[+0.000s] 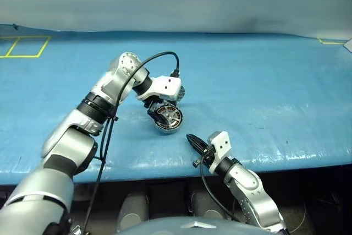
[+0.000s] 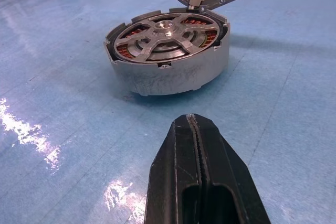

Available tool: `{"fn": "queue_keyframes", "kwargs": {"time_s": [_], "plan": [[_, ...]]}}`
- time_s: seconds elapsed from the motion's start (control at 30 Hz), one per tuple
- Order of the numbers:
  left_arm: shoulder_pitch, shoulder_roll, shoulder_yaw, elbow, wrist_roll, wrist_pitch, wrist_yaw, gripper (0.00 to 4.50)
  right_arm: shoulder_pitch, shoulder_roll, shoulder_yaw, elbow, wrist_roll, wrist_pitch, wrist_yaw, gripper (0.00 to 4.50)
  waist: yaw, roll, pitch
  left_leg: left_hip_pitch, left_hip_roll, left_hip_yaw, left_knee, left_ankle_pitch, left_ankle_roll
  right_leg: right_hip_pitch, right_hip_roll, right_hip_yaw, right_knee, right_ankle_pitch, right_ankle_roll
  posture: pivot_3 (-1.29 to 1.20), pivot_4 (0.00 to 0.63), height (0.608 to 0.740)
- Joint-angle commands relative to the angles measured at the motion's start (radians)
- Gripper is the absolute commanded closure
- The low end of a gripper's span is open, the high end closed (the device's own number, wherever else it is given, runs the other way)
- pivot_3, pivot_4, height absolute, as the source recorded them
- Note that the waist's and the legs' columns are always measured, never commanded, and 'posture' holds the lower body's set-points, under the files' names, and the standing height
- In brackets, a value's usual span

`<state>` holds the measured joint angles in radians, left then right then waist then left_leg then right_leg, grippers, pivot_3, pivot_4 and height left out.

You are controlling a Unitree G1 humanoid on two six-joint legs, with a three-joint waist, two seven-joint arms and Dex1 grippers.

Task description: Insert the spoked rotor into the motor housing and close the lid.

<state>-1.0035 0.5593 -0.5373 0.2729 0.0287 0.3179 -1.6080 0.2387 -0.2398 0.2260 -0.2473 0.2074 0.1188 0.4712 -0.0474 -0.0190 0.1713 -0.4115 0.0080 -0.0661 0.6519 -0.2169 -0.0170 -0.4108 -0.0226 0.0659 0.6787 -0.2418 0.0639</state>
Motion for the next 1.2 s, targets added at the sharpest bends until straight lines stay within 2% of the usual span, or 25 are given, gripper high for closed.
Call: {"fn": "queue_keyframes", "kwargs": {"time_s": [0.03,0.2,0.27,0.47,0.6,0.87,1.03,1.2], "plan": [[0.041,0.060,0.039,-0.122,-0.092,0.063,-0.006,2.28,-0.019,-0.008,-0.008,-0.068,-0.002,0.020,-0.006,4.50,-0.001,0.000,0.000,0.000,0.000,0.000,0.000,0.000,0.000,0.000,0.000,0.000,0.000,0.000,0.000,0.00,0.150,0.740],[0.243,0.121,0.163,-0.299,-0.183,0.130,0.065,3.94,-0.098,-0.044,-0.013,-0.147,-0.029,0.140,-0.033,4.50,-0.007,0.001,0.000,0.000,0.000,0.001,0.000,0.000,0.000,0.000,-0.001,0.001,0.000,-0.001,-0.001,0.00,0.150,0.740],[0.337,0.128,0.214,-0.370,-0.211,0.155,0.130,4.46,-0.141,-0.056,-0.012,-0.172,-0.044,0.205,-0.050,4.50,-0.004,0.001,0.000,0.000,0.000,0.000,0.001,0.000,0.000,0.000,-0.001,0.001,0.000,0.000,-0.001,0.00,0.150,0.740],[0.618,0.072,0.381,-0.539,-0.298,0.141,0.356,4.46,-0.315,-0.088,0.030,-0.187,-0.108,0.403,-0.066,4.50,0.006,0.001,0.000,0.000,0.000,0.001,0.001,0.000,0.000,0.000,-0.001,0.001,0.000,0.000,-0.001,0.00,0.150,0.740],[0.766,0.017,0.457,-0.618,-0.329,0.105,0.490,4.46,-0.434,-0.058,0.075,-0.158,-0.105,0.479,-0.045,4.50,0.012,0.000,0.000,0.000,0.000,0.001,0.001,0.000,0.000,0.000,-0.001,0.001,0.000,0.001,0.000,0.00,0.150,0.740],[0.977,-0.053,0.489,-0.700,-0.356,0.001,0.632,4.46,-0.591,0.021,0.145,-0.045,-0.122,0.529,-0.032,4.50,0.011,0.000,-0.001,0.001,0.000,0.001,0.001,0.000,0.000,0.001,-0.002,0.001,-0.001,0.002,-0.001,0.00,0.150,0.740],[1.060,-0.061,0.462,-0.709,-0.350,-0.026,0.678,4.46,-0.596,0.038,0.182,0.060,-0.133,0.507,-0.006,4.50,0.010,0.000,-0.001,0.001,0.000,0.002,0.001,0.000,0.000,0.001,-0.002,0.001,-0.001,0.002,-0.002,0.00,0.150,0.740],[1.071,-0.061,0.450,-0.714,-0.376,-0.019,0.694,4.46,-0.571,0.035,0.193,0.125,-0.140,0.497,0.004,4.50,0.009,0.000,-0.001,0.003,0.000,0.003,0.001,0.000,0.000,0.002,-0.002,0.001,-0.001,0.002,-0.002,0.00,0.150,0.740]]}}
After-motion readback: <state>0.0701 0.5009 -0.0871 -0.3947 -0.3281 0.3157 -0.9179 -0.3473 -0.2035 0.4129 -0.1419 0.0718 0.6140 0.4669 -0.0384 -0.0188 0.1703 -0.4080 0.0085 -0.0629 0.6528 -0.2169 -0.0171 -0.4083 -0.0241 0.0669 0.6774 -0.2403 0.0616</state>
